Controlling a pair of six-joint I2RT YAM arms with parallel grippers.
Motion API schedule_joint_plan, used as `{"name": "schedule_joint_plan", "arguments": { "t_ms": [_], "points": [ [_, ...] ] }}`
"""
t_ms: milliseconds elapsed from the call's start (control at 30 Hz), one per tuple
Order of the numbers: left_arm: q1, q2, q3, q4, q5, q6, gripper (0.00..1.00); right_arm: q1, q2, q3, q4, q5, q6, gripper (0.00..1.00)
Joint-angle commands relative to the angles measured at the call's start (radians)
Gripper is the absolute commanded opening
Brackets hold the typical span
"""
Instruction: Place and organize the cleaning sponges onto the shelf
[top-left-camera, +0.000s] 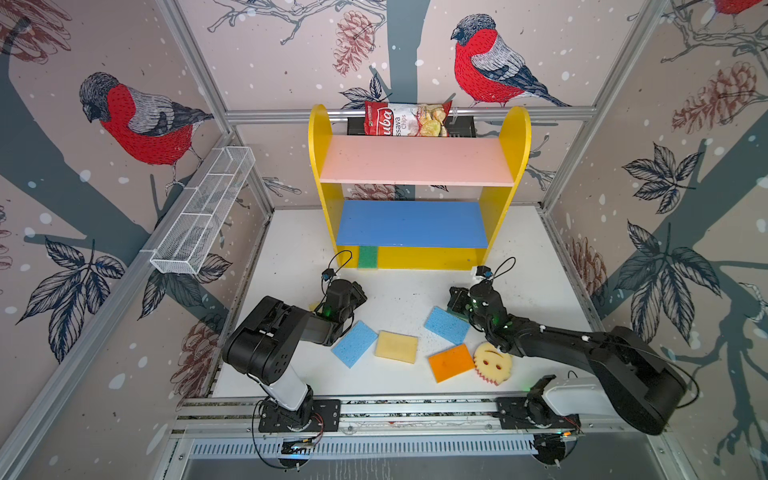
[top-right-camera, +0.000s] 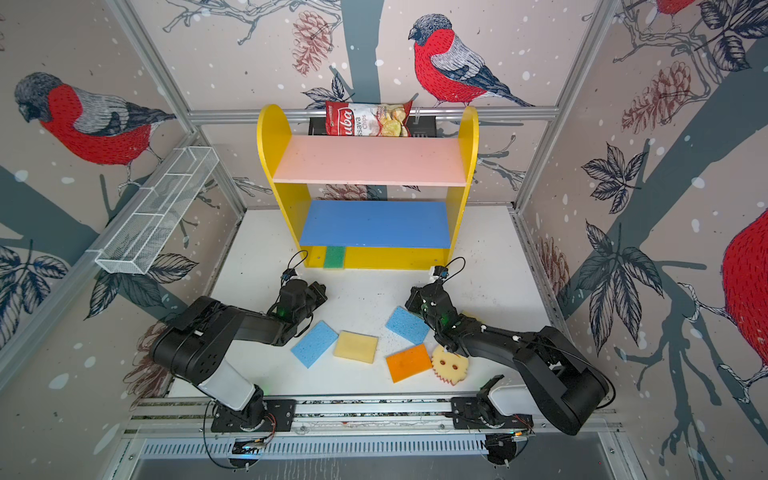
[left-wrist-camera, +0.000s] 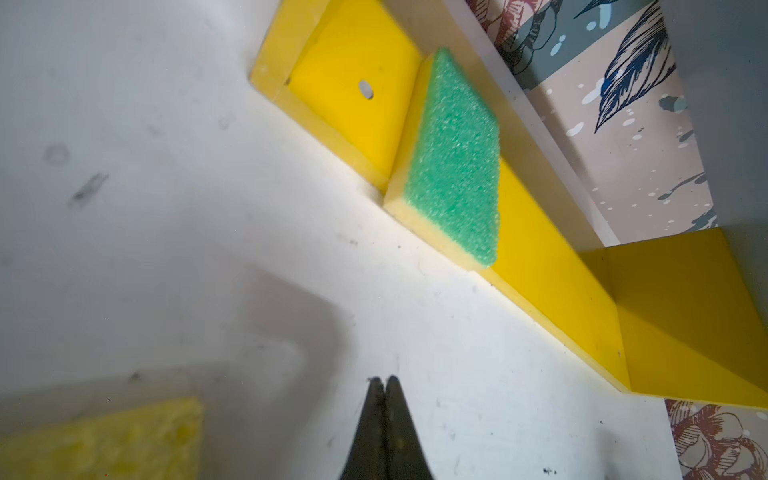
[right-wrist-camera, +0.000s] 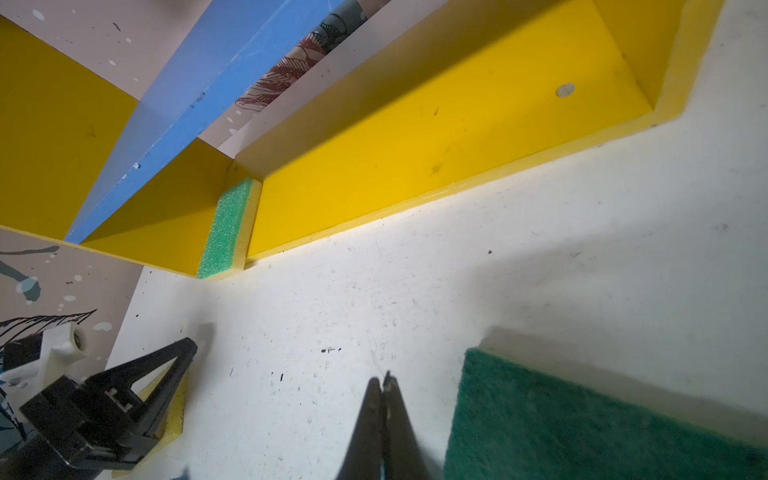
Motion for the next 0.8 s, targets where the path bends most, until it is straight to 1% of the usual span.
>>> {"name": "schedule_joint_plan", "arguments": {
  "t_ms": [0, 133, 233, 400, 667, 767],
  "points": [
    [-0.001, 0.051, -0.026, 0.159, 0.060, -0.056, 0.00, 0.000, -0.017, 0.003, -0.010, 0.020, -0.008, 0.00],
    [0.000, 0.139, -0.036, 0.278, 0.071, -0.097, 0.00, -0.001, -0.041, -0.016, -0.006, 0.037, 0.001, 0.00],
    [-0.001, 0.176, -0.025, 0.315, 0.066, -0.116, 0.00, 0.000, -0.052, -0.022, -0.021, 0.041, 0.003, 0.00],
    [-0.001, 0.218, 0.012, 0.327, 0.044, -0.114, 0.00, 0.000, -0.049, -0.028, -0.027, 0.049, 0.000, 0.00],
    [0.001, 0.330, 0.107, 0.347, 0.042, -0.122, 0.00, 0.000, -0.025, -0.020, -0.016, 0.043, 0.000, 0.00],
    [0.001, 0.347, 0.134, 0.350, 0.028, -0.125, 0.00, -0.001, -0.016, -0.023, -0.012, 0.041, 0.000, 0.00]
  ]
}}
